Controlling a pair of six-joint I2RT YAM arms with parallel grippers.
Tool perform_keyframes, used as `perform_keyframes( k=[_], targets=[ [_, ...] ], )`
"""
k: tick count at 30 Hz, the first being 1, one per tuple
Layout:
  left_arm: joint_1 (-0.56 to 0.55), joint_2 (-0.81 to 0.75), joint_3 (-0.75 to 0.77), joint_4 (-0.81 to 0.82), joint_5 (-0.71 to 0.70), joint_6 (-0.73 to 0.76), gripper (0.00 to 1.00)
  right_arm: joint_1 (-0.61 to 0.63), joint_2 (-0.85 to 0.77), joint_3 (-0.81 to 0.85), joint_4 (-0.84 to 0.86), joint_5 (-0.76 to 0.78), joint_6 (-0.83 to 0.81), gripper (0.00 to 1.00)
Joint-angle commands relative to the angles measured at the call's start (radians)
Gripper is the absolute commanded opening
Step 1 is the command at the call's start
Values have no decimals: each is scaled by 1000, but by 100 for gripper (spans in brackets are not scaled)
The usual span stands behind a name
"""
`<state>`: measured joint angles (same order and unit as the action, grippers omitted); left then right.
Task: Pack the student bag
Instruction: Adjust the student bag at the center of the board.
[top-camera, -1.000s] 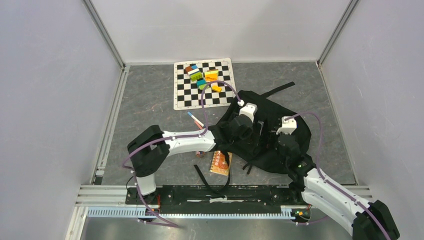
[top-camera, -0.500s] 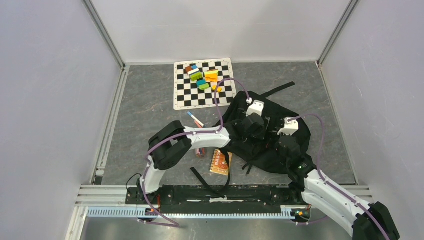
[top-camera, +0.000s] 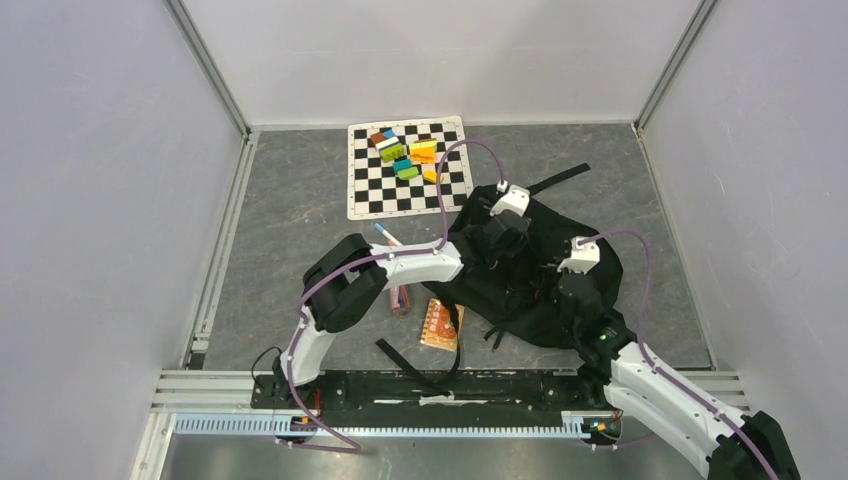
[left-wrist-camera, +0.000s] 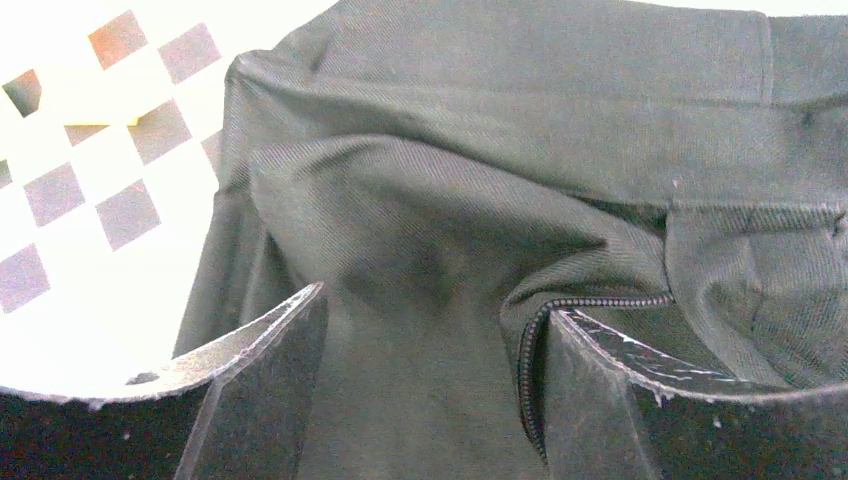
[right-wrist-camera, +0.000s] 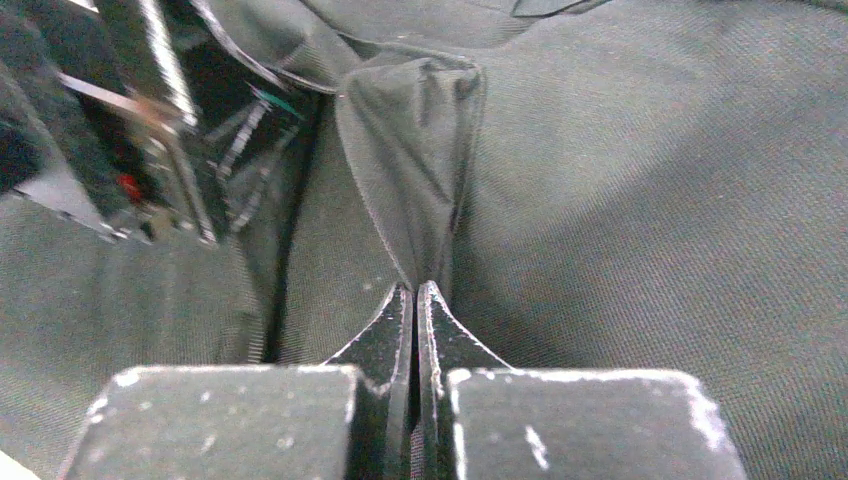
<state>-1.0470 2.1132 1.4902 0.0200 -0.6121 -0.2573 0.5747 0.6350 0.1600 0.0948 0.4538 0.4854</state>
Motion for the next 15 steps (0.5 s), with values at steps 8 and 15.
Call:
perform_keyframes(
  k=[8, 15],
  targets=[
    [80, -113, 121, -115, -109, 314, 87, -1, 14, 57, -208, 173, 18, 0],
    [78, -198, 49, -212, 262, -22, 97, -1, 18, 56, -155, 117, -22, 0]
  ],
)
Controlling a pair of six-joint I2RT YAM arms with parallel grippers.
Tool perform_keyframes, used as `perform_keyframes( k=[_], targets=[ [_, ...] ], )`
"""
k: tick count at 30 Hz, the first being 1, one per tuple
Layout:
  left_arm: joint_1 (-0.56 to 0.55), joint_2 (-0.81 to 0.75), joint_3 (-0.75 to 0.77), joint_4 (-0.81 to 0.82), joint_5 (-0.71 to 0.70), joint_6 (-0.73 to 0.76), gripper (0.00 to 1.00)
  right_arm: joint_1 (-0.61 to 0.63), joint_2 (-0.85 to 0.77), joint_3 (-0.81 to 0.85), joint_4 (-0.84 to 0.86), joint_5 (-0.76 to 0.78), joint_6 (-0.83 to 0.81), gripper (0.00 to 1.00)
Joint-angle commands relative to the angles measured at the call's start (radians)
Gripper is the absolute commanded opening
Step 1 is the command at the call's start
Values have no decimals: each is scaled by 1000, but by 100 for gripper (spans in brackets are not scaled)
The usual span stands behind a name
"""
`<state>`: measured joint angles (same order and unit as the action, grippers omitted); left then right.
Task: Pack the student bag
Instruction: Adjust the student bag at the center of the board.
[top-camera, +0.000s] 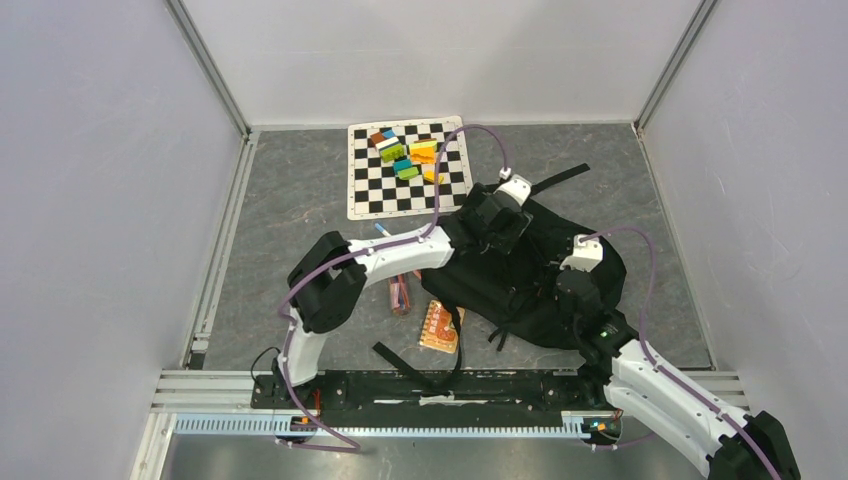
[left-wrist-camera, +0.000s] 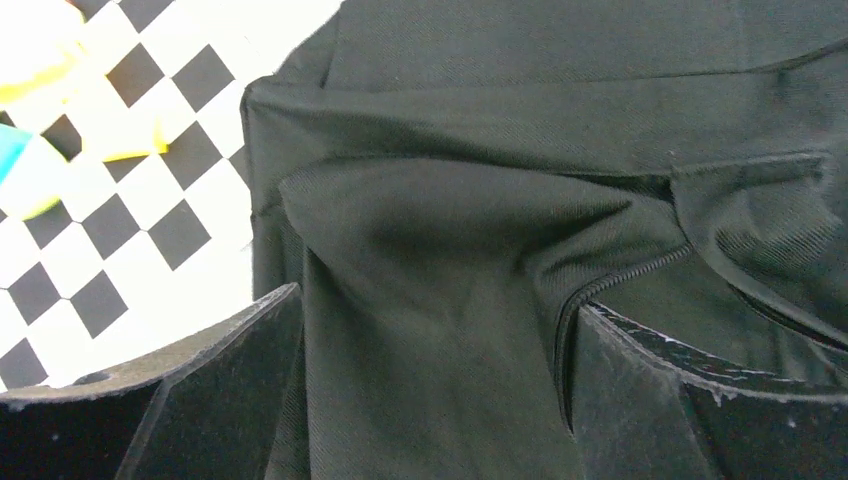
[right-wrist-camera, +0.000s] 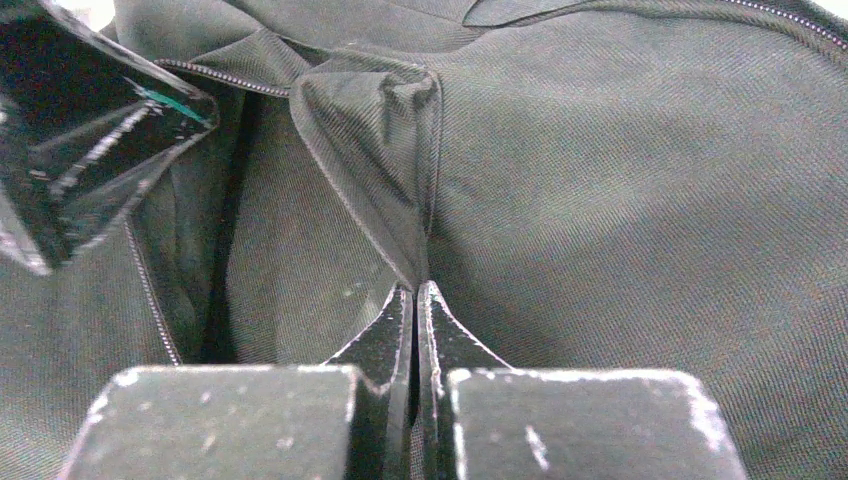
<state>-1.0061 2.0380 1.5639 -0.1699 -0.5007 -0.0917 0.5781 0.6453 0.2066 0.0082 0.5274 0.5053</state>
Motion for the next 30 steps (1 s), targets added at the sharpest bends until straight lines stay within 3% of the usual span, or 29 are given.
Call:
perform_keyframes(
  k=[1, 5, 12, 20, 22, 25, 27, 30],
  targets=[
    [34, -134, -46, -9, 205, -237, 98, -4, 7, 9, -58, 35, -45, 0],
    [16, -159, -135, 41, 321, -365, 100, -4, 4, 12, -41, 6, -55, 0],
    [-43, -176, -201, 58, 315, -410, 100, -4, 13, 7, -24, -23, -59, 0],
    [-101, -105, -140, -57, 135, -396, 96, -4, 12, 1, -25, -33, -53, 0],
    [-102, -81, -112, -113, 65, -384, 79, -4, 6, 4, -36, -26, -53, 0],
    [-100, -88, -110, -148, -11, -374, 41, -4, -8, 7, -81, 24, -35, 0],
    [-100, -119, -114, -144, -37, -355, 22, -4, -12, 10, -130, 71, -11, 0],
    [-99, -174, -105, -143, -73, -300, 6, -5, -14, 8, -174, 112, 18, 0]
  ],
)
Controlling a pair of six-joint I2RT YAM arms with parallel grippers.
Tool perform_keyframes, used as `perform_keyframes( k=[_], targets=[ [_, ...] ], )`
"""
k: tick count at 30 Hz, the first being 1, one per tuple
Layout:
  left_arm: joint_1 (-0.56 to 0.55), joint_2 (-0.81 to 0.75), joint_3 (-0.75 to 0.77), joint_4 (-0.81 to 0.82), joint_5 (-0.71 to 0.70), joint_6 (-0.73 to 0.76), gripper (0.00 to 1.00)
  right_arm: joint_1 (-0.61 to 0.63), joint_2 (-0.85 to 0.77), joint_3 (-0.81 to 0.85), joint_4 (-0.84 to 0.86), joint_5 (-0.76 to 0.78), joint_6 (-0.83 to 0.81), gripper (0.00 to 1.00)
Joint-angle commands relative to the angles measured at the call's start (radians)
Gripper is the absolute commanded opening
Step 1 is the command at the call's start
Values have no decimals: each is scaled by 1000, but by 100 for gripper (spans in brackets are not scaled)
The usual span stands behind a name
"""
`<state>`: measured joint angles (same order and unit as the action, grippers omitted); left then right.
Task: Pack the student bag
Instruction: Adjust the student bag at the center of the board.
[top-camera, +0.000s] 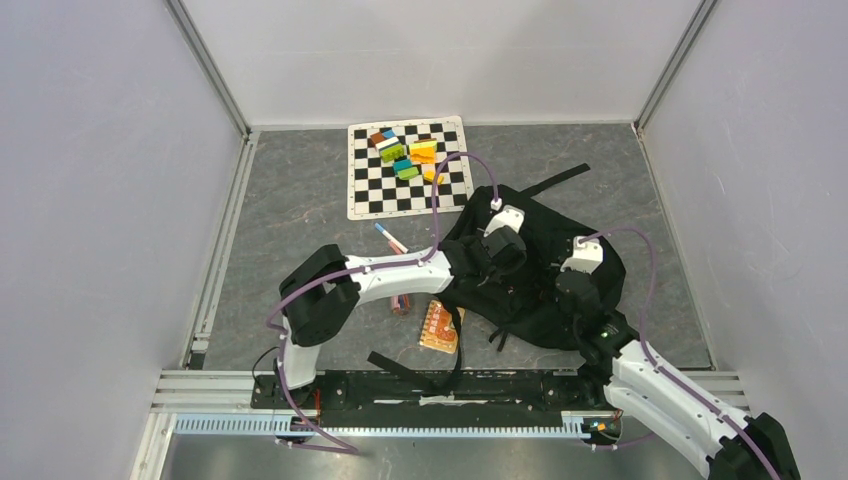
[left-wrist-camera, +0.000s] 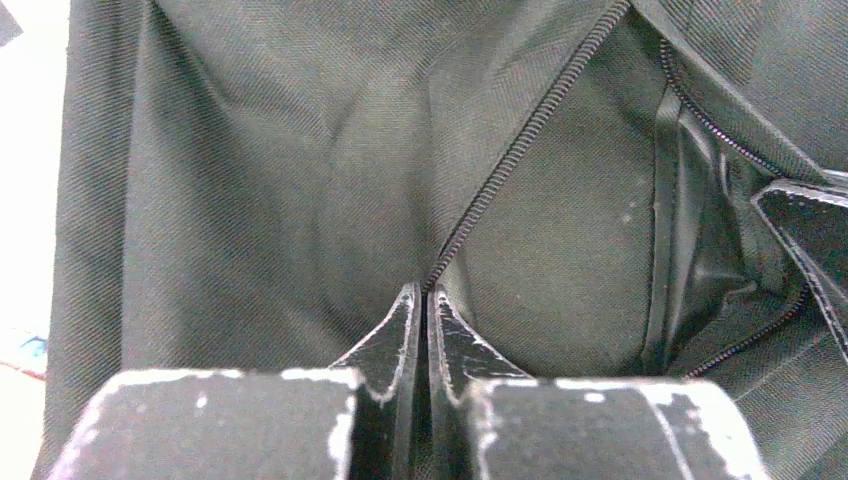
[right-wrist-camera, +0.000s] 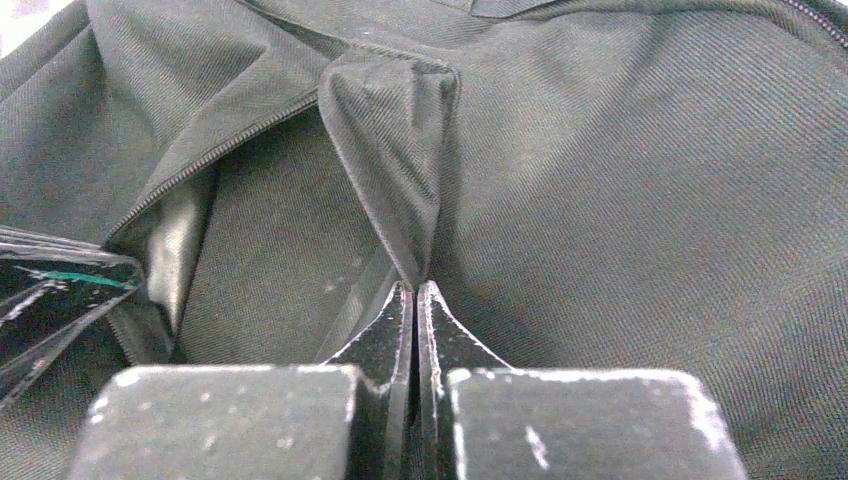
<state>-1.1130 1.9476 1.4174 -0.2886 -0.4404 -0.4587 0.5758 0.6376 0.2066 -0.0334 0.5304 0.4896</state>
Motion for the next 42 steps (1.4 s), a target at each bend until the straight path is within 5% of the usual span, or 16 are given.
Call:
perform_keyframes(
  k=[1, 10, 19, 21, 23, 26, 29, 33, 42],
  targets=[
    [11, -99, 46, -27, -138, 88, 3, -2, -8, 6, -141, 116, 43, 0],
    [119, -171, 47, -50, -98, 151, 2, -2, -42, 17, -273, 237, 110, 0],
    [133, -199, 1, 22, 70, 154, 2, -2, -55, -4, -195, 101, 63, 0],
    [133, -225, -16, 34, 115, 146, 13, -2, -63, 16, -177, 53, 25, 1],
    [133, -265, -44, 48, 152, 135, 36, -2, -66, 52, -174, 12, -14, 12],
    [133, -355, -109, 53, 180, 108, 72, -2, -64, 116, -186, -36, -79, 52],
    [134, -462, -186, 4, 158, 58, 95, -2, -59, 186, -223, -60, -130, 82],
    [150, -567, -277, -171, 97, -48, 100, -2, -46, 272, -284, -75, -188, 98],
    [274, -765, -625, -264, 90, -264, 100, -1, -60, 362, -373, -73, -232, 98]
  ],
)
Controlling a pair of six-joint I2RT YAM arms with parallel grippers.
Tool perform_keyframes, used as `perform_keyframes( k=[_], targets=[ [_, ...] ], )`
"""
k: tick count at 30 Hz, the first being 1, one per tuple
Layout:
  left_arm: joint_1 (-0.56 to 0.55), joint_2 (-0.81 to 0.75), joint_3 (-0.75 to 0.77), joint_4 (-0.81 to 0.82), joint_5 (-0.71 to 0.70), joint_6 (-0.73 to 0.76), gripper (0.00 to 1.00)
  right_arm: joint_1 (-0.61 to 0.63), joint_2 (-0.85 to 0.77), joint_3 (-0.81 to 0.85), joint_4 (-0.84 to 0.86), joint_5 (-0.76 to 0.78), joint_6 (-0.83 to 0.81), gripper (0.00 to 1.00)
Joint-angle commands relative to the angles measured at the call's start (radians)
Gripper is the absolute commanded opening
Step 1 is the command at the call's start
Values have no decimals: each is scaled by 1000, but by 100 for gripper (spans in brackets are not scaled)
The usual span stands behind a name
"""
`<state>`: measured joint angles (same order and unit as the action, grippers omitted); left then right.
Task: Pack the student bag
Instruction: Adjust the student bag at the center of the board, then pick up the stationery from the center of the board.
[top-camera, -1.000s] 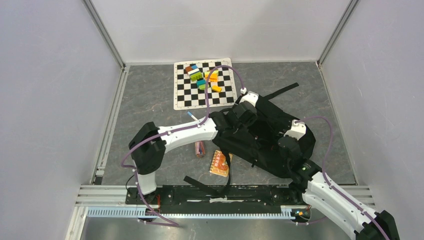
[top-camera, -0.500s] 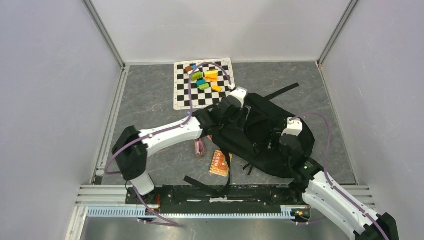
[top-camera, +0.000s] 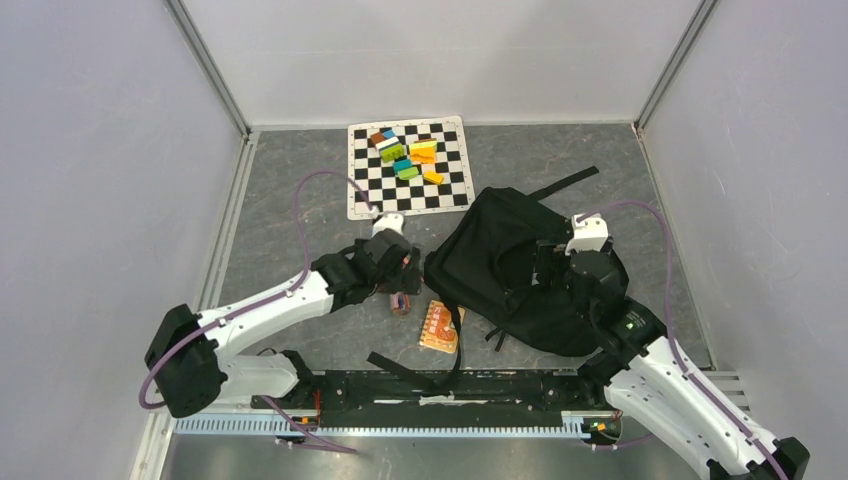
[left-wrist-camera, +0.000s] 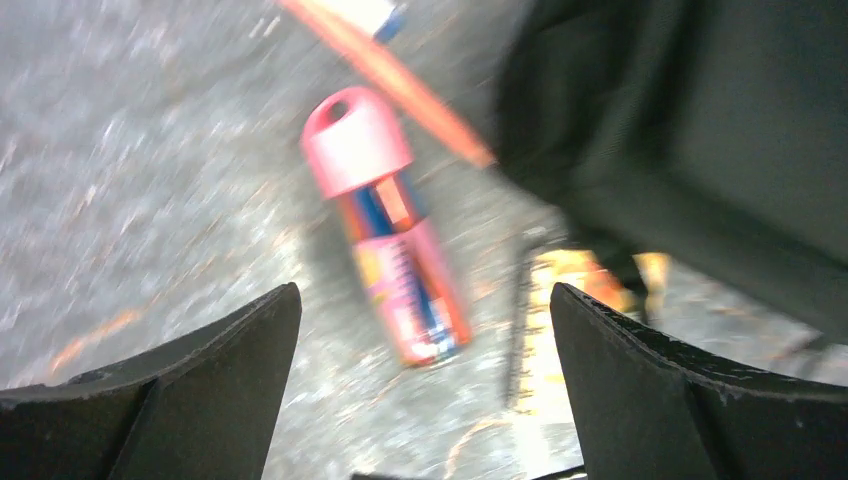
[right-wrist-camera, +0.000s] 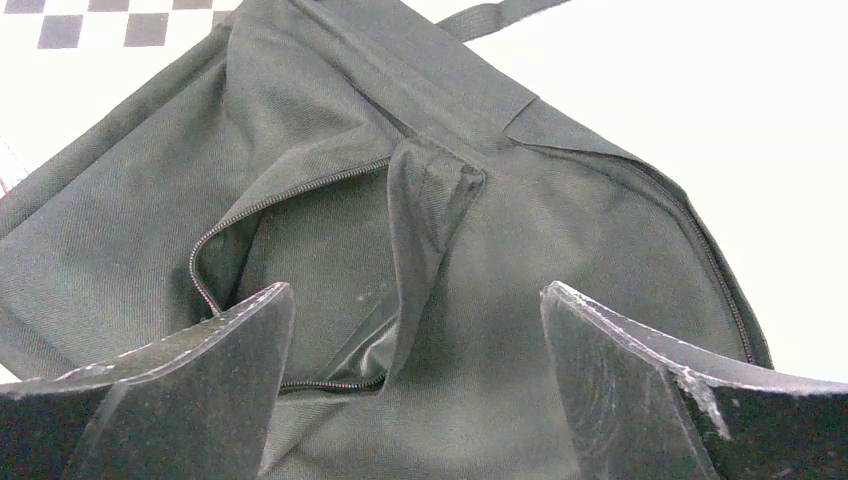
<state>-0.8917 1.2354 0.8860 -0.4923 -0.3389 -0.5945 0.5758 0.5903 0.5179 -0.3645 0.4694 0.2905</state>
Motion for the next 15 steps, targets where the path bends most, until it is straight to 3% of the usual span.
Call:
perform_keyframes(
  k=[1, 9, 15],
  targets=[
    [64, -60, -118, -50, 2, -132, 100, -2, -15, 53, -43, -19, -34, 98],
    [137, 11, -228, 148, 153, -170, 100, -2, -18, 46, -42, -48, -4, 98],
    [139, 57, -269, 240, 164, -180, 100, -2, -25, 38, -46, -58, 5, 98]
  ],
)
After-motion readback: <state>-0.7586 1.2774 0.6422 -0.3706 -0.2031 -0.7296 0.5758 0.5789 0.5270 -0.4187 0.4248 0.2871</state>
